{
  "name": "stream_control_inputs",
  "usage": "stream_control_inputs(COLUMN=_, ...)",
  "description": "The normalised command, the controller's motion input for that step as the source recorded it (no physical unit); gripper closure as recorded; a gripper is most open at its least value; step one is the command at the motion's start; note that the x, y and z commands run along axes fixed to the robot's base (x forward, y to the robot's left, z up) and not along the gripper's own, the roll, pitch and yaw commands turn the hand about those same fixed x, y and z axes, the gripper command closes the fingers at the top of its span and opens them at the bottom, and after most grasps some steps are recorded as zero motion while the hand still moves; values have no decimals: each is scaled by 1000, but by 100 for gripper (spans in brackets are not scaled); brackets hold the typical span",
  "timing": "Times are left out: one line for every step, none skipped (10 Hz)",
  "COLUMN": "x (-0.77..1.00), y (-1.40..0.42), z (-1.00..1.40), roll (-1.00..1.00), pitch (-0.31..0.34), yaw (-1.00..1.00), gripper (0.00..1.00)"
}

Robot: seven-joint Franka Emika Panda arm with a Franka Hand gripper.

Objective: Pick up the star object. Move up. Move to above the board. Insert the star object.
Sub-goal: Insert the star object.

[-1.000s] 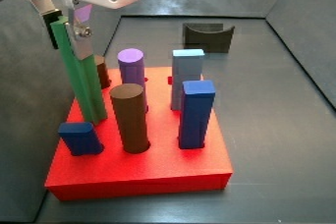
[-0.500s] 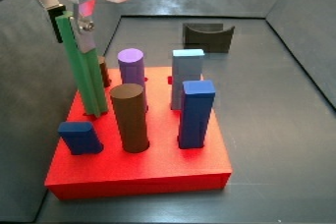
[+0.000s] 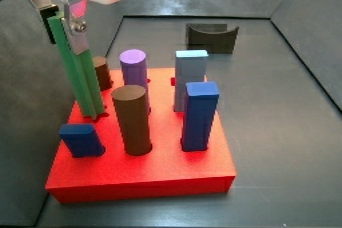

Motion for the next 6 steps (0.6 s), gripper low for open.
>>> stream_control_inputs(x=149, y=0, z=0, roll=0, pitch=4, yaw=-69, gripper=100)
stream_control_inputs(x=251, y=23, z=0, roll=0, pitch=43, yaw=0, gripper=100)
stream_control_inputs(x=186, y=29, z=0, roll=0, pitch=40, yaw=0, gripper=100)
stream_control_inputs(x=0, y=-6, z=0, roll=4, pitch=14, yaw=-6, gripper=100)
stream_control_inputs(x=-14, y=-126, z=0, roll=59, pitch=0, yaw=0, gripper=100)
stream_control_inputs(x=-29, y=-134, z=0, roll=47, pitch=0, yaw=0, gripper=100)
